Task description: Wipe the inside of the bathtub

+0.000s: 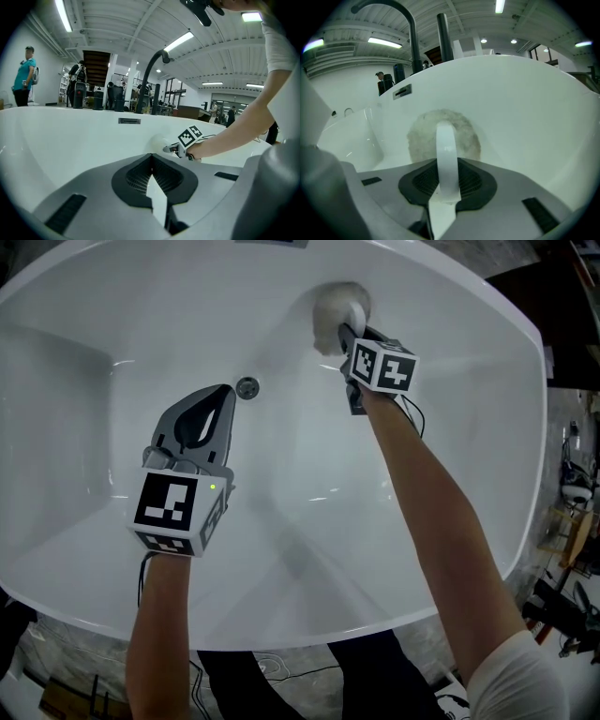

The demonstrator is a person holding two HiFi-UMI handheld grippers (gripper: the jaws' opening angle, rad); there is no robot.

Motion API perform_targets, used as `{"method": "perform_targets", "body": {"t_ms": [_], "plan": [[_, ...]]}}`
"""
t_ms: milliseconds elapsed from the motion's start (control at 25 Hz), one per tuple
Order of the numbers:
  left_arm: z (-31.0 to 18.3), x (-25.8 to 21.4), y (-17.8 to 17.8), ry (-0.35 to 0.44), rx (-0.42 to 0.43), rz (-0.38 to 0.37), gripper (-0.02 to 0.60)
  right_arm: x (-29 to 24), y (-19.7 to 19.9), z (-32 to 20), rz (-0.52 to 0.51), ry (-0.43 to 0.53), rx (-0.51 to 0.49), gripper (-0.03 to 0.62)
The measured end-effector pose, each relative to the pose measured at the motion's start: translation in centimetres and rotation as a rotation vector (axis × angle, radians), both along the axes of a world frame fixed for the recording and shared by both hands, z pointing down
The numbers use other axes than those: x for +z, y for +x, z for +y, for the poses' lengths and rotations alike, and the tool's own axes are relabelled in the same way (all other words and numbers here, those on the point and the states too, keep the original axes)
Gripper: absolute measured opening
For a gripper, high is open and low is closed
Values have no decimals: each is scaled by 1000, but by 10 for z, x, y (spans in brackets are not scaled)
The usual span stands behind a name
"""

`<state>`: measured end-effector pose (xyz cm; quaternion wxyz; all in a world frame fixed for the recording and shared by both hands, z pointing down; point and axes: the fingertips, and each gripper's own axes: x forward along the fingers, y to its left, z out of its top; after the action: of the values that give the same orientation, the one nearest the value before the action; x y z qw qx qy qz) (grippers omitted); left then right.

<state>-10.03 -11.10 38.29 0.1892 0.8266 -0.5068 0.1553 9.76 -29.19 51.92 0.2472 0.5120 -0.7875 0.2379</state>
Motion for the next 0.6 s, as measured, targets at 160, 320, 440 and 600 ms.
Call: {"method": "perform_targets", "body": {"t_ms": [160, 320, 440, 600], "plan": [[-4, 2, 44, -1, 20, 1, 11, -1, 49, -3, 1, 5, 17, 97], [-8, 1, 73, 1, 47, 1, 11, -4, 87, -4, 5, 8, 48, 97], [-11, 0, 92, 5, 51, 3, 11, -3, 115, -7, 5, 12, 68, 97], [-13, 4, 123, 4, 72, 5, 11, 1, 160, -9, 11, 16, 101, 97]]}}
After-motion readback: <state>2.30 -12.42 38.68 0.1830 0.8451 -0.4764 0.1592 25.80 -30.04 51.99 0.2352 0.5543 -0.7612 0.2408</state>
